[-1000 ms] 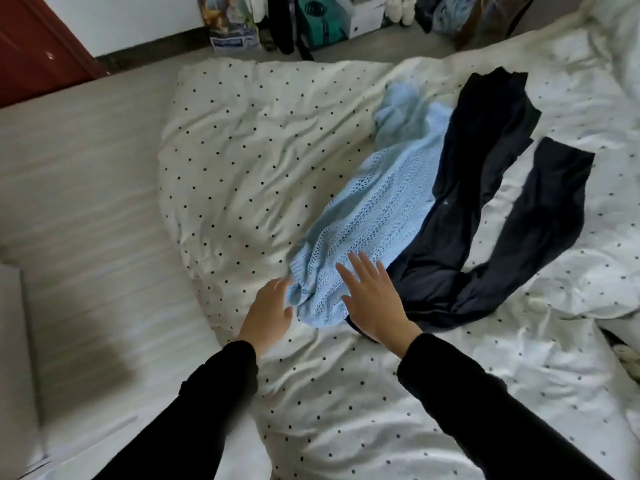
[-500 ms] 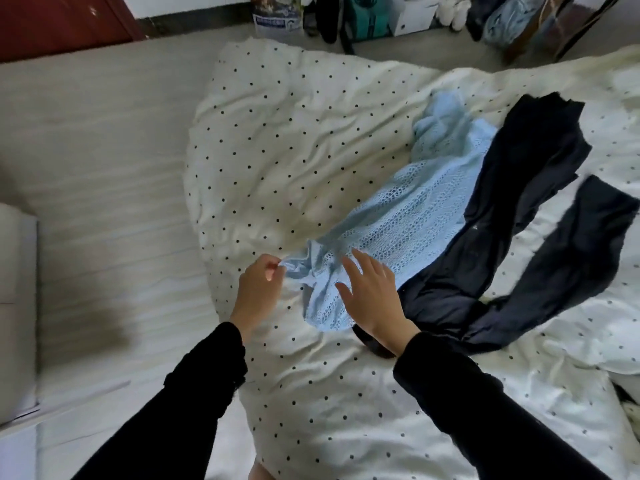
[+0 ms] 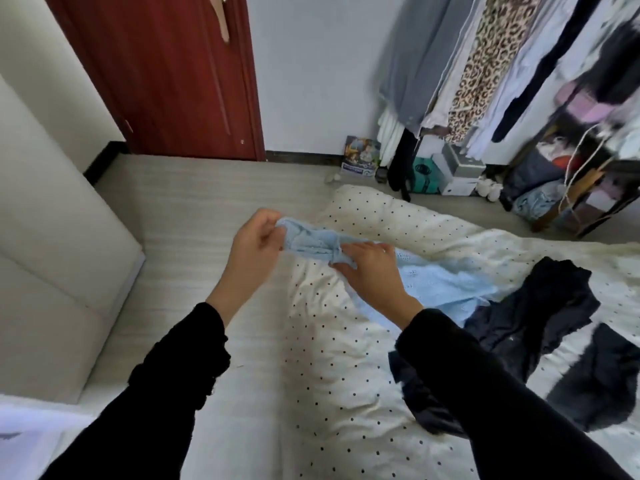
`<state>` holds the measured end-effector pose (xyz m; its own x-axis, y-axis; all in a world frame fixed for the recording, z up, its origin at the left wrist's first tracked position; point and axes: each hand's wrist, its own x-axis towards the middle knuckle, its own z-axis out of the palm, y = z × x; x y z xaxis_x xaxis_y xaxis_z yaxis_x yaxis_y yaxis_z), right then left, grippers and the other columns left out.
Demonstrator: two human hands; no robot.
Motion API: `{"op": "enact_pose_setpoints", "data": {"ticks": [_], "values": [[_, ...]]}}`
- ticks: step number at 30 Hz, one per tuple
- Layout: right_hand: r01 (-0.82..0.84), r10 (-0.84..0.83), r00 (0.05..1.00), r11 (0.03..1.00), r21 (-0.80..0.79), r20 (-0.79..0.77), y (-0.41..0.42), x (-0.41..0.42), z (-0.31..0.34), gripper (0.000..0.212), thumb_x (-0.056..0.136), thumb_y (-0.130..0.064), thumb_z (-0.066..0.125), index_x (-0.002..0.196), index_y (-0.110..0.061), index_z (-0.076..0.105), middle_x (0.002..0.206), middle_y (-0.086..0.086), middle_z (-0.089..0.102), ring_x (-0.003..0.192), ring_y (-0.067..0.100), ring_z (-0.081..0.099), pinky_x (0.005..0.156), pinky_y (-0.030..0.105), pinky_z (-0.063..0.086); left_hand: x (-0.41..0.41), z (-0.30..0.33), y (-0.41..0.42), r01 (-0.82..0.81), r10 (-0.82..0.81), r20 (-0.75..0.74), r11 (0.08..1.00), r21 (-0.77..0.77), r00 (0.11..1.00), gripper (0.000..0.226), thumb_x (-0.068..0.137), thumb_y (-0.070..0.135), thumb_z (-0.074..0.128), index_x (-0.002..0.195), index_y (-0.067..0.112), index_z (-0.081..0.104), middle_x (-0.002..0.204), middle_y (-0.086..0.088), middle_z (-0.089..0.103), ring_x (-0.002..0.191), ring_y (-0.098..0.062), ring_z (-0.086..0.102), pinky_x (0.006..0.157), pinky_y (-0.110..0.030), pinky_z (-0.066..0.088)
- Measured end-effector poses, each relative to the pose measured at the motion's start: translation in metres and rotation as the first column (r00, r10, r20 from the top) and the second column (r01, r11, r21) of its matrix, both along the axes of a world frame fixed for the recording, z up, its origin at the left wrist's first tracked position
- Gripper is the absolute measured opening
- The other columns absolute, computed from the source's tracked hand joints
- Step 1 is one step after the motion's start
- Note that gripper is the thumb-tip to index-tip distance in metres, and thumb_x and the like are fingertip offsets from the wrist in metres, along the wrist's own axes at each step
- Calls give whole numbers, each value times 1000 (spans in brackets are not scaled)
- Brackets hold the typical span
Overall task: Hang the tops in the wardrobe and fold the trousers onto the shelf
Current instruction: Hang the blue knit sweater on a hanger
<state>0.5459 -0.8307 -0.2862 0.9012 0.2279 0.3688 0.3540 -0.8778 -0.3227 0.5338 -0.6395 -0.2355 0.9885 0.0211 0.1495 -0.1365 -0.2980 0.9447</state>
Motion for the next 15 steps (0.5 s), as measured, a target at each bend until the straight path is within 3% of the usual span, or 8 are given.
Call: {"op": "enact_pose_setpoints", "data": {"ticks": [2,4,7,9,11,15], "values": [[-99,96,994,993,58,47,31,-6,21,17,71,-31,68,68,-14,67,53,-1,57,48,22,55,63,38,41,-15,23,34,-42,43,5,994,-99,999,28,94,-5,45,80,18,50,72,-3,61,61,2,59,65,-16,50],[-184,182,983,976,120,31,72,-19,42,18,76,-31,67,66,-17,63,48,-9,40,43,15,39,64,32,37,-37,45,76,-75,76,-6,982,-175,997,26,94,-6,43,80,15,51,64,5,64,58,3,60,62,-12,50],[-307,319,947,930,203,-27,146,-52,66,36,78,-46,62,58,-24,40,43,-14,20,40,3,24,58,24,26,-86,68,145,-127,128,-5,976,-177,992,23,95,-2,44,82,14,54,72,-6,62,60,1,60,64,-13,50],[-373,398,910,908,192,-117,190,-75,69,44,80,-50,60,60,-18,37,45,-11,23,43,10,28,55,24,24,-119,74,181,-127,126,-18,981,-148,992,20,96,1,45,84,13,56,79,-14,61,65,-6,60,66,-15,51],[-414,458,848,887,206,-266,235,-106,66,43,84,-41,65,65,-13,39,54,-2,35,54,16,35,54,22,24,-158,75,218,-146,143,-39,983,-108,989,18,97,3,44,85,12,55,83,-16,59,72,-15,57,68,-18,50],[-479,615,679,785,393,-401,311,-167,64,44,89,-36,62,59,-20,35,51,-9,34,53,7,31,53,18,27,-228,74,287,-287,280,-78,953,-100,957,17,97,5,45,86,10,57,77,-6,62,70,-11,58,66,-19,50]]}}
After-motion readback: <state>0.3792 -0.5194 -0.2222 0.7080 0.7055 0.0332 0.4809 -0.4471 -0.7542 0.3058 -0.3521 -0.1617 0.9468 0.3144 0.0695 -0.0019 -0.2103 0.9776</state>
